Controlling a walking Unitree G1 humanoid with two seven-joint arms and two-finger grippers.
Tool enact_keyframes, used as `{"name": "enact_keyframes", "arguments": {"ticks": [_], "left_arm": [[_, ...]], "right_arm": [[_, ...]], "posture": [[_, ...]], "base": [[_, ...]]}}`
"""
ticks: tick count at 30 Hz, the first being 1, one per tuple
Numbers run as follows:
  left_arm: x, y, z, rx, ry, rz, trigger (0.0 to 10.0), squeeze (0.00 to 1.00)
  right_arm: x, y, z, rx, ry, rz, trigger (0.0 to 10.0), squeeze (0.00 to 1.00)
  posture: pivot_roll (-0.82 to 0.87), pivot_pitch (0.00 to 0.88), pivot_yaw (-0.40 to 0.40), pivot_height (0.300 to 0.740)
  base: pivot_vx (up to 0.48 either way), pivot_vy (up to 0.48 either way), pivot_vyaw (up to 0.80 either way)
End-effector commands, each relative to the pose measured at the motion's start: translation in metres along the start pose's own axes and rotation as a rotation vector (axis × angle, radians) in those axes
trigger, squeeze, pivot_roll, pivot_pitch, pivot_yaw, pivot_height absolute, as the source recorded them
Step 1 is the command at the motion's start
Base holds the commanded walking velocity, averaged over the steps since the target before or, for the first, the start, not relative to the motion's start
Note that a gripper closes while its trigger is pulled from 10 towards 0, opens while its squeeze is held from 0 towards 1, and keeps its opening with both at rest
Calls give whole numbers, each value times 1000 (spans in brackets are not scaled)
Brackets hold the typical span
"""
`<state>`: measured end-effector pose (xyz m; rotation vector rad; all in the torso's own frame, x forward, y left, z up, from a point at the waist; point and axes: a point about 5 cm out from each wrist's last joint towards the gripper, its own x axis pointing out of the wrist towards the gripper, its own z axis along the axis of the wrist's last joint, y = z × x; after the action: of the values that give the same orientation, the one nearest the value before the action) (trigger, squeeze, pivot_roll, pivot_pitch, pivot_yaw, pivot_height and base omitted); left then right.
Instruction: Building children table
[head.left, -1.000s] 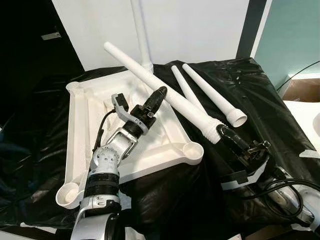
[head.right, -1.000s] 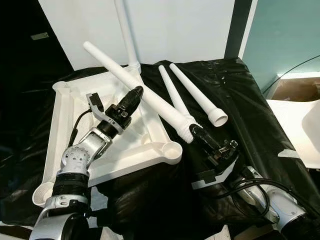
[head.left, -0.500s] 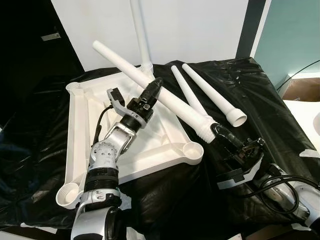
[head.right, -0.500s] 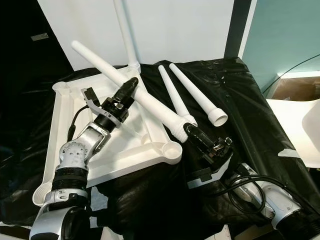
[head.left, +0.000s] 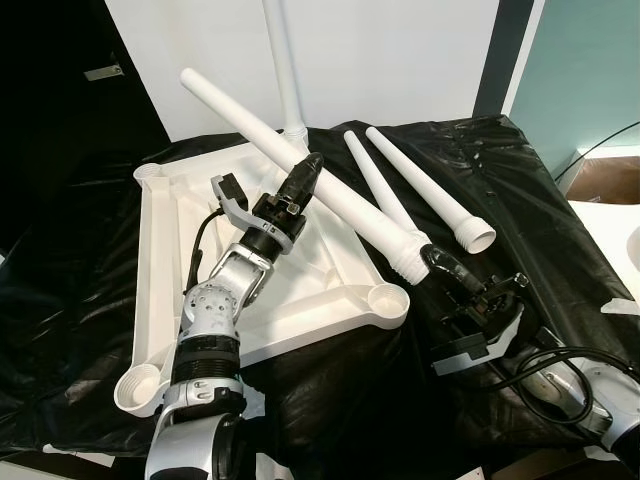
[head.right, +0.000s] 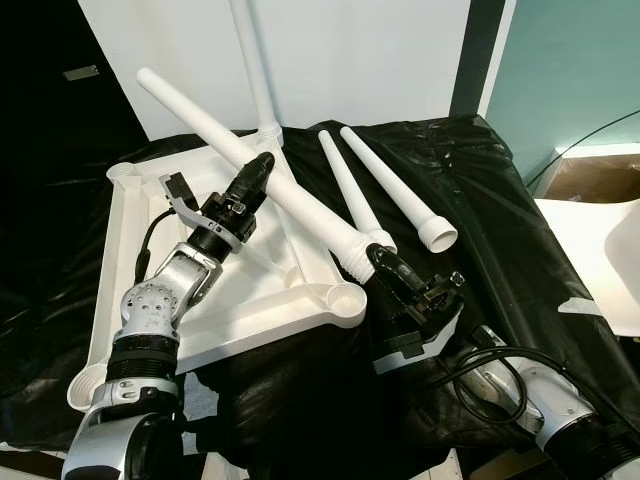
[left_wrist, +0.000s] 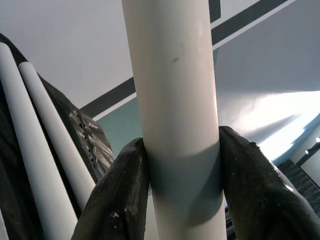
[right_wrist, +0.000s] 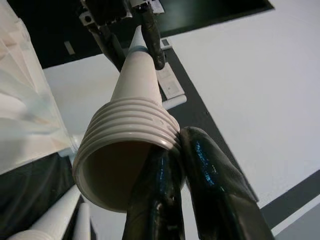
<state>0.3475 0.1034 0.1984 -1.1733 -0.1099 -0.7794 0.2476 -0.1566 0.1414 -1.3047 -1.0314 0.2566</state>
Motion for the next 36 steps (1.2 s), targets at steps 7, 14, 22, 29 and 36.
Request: {"name": "enact_keyframes", "arguments": {"ticks": [7,14,22,29,36], "left_arm": [[6,-16,23,25,-141,-138,0,0],[11,-22,15,252,-98,-131,0,0],[19,-43,-10,580,94,-266,0,0],[19,-41,-19,626,127,-274,0,0],[18,-45,-30,687,155,-295,0,0]], "right_arm": [[-16,12,-6,209,160,64,10000,1000],[-24,23,10,760,357,140,10000,0],[18,-24,4,1202,366,43,10000,0],[50,-51,4,1306,270,7,10000,0],[68,-51,-9,1399,318,63,10000,1000]], "posture": [[-78,0,102,740],[-85,0,104,740],[-107,0,118,740],[-111,0,118,740],[-98,0,107,740]], "base": [[0,0,0],[0,0,0],[0,0,0],[0,0,0],[0,0,0]]}}
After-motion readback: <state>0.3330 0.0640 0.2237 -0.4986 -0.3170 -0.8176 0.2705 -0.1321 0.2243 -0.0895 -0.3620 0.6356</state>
